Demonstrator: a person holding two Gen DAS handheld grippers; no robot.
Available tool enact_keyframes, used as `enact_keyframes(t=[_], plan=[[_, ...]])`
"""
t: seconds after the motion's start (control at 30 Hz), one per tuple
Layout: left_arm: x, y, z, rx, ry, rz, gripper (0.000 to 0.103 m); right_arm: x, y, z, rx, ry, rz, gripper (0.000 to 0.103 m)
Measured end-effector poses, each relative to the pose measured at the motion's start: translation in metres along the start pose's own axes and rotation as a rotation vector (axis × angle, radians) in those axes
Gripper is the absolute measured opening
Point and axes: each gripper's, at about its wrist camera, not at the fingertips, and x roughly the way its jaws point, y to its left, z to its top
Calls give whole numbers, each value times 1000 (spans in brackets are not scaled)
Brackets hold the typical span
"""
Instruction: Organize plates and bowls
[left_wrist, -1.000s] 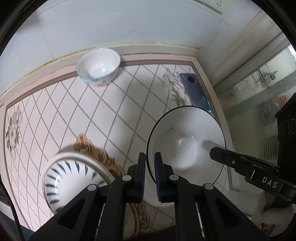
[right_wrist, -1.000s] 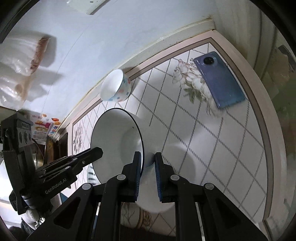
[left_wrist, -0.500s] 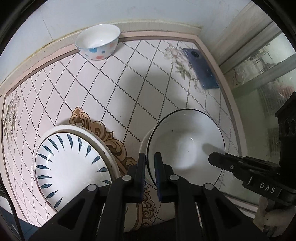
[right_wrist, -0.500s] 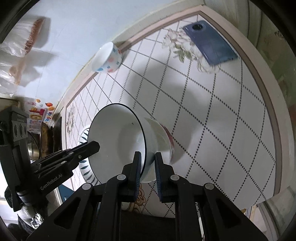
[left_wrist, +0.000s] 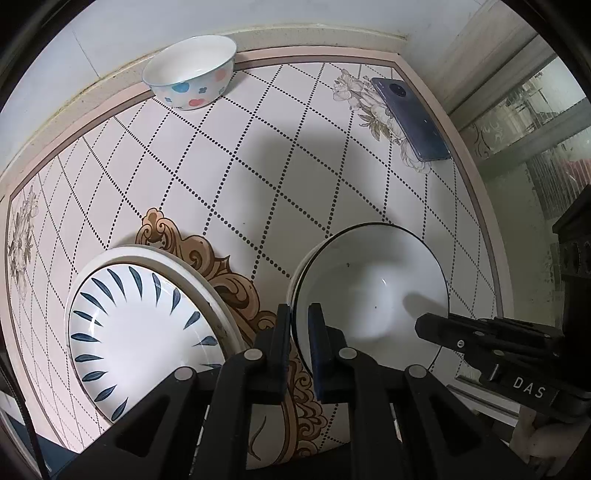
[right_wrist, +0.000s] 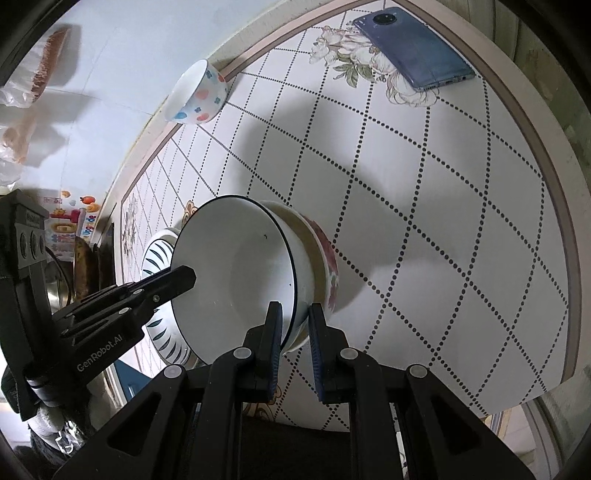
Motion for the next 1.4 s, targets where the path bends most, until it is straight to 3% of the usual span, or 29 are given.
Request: enact_keyframes(t=[0.8,1.1,1.2,1.27,1.4], plan=[[5,-4,2,9,13,19,8,6,1,4,13,28,-37,20],[-31,-7,9,9,-48,0,9,-12,4,9,23,34,-30,20],[-51,-1,21,-29,-97,-27,12,-27,11,17,18,16,-13,31],[-62,5,34,-64,-156,-32,25,-39,20,31,5,-8,1,48],[-66,38,74,-167,-207,-24,32,-51,41,67,-29,-68,34,55]])
